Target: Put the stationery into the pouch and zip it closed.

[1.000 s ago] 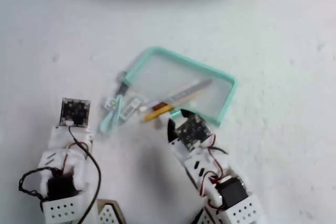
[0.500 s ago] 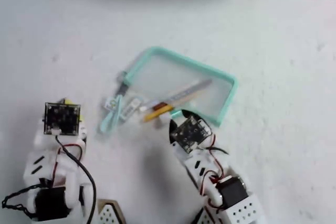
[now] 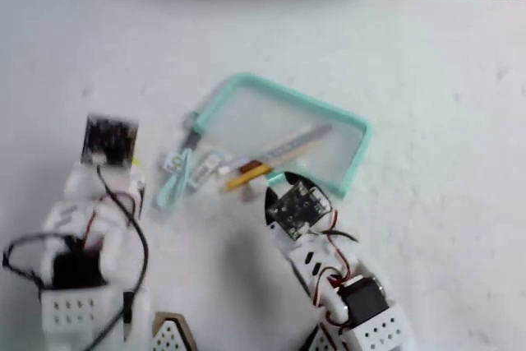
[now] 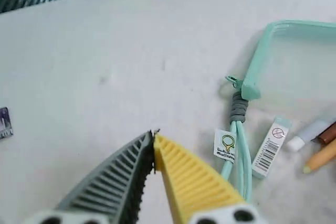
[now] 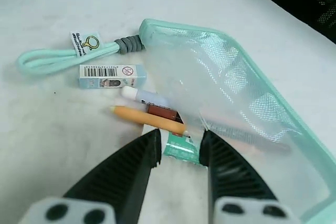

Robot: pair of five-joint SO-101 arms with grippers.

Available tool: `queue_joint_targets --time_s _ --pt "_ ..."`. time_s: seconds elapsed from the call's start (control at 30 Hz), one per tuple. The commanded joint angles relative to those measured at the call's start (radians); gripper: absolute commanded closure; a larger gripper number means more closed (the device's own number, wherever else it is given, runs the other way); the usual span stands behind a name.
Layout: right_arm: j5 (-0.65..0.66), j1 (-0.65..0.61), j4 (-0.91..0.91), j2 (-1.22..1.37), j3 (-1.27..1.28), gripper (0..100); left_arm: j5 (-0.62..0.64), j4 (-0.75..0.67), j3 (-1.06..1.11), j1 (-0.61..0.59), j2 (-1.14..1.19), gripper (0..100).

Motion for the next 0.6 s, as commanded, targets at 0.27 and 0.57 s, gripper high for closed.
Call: queue_joint_targets --time_s 0.27,0.57 --pt "0.114 0.005 0.039 -0.004 0.014 87.5 0.199 -0.074 -0.209 -0.05 0.568 98" --pt "0.132 -0.076 0.039 0.002 0.005 87.5 0.29 -0.29 -0.068 -0.168 0.529 98"
